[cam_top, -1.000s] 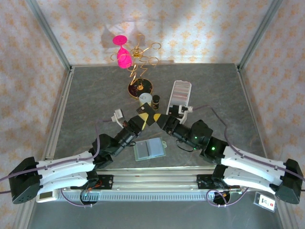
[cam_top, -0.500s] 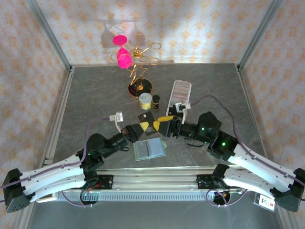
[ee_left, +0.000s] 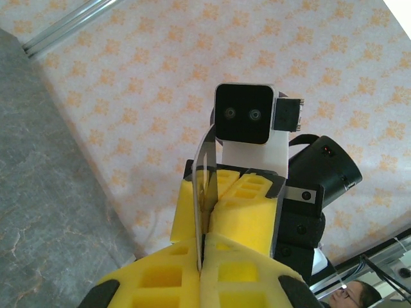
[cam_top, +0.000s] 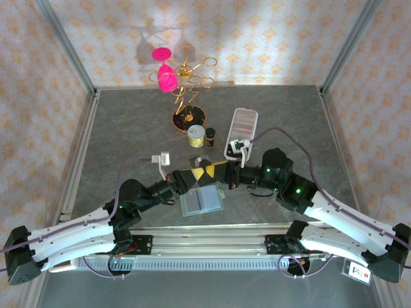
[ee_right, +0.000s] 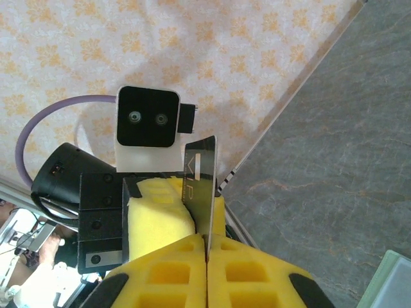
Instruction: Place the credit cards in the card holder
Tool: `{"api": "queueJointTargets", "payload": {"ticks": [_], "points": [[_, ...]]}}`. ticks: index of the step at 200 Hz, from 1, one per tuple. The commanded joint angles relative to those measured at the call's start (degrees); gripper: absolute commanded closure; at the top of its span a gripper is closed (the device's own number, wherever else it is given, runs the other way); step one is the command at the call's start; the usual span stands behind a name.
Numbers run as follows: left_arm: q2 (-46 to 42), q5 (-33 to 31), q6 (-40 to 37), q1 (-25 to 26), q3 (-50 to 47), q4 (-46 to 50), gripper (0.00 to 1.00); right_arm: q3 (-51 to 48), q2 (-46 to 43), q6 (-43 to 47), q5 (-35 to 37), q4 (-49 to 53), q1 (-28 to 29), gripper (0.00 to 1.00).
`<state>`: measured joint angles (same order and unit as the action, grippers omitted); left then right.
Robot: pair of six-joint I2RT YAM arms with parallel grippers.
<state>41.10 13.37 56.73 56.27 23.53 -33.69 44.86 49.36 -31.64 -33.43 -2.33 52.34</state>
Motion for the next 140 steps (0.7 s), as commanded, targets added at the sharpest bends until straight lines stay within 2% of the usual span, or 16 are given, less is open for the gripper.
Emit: {"api": "queueJointTargets", "payload": {"ticks": [1,28,64,97,108,126,133,140], "points": [[-1.02,1.74,0.72,0.09,-0.82,-1.28,1.0,0.67,-1.46,0.39,0.64,-1.16,0.37,0.94],[-1.02,2.9,2.63,0.14,-2.51,-4.52,1.0,0.86,-1.01,-0.44,0.46,-1.95,0.4,0.87],[-1.16,3.13,2.44,0.07,-2.74,-4.18,1.0,0.8,-1.57,-1.05,1.17,-2.25,0.4,0.87],[-1.27,3.22,3.08,0.03,-3.4,-5.2,1.0,0.11,-1.92,-1.83,0.9,-2.79,0.4,0.94],[-1.42,3.19,3.04,0.06,-3.4,-4.88,1.0,-0.19,-2.06,-1.91,1.04,-2.65,0.4,0.99],[-2.34,1.95,3.38,0.11,-3.83,-3.38,1.0,-0.93,-2.39,-2.1,0.76,-2.95,0.4,1.0],[-3.02,1.11,3.41,0.12,-4.12,-2.25,0.91,-1.32,-2.52,-2.04,0.93,-2.82,0.4,1.0],[-3.98,-0.14,3.31,0.12,-4.43,-0.52,0.77,-2.05,-2.7,-1.95,1.53,-2.34,0.4,1.0]]}}
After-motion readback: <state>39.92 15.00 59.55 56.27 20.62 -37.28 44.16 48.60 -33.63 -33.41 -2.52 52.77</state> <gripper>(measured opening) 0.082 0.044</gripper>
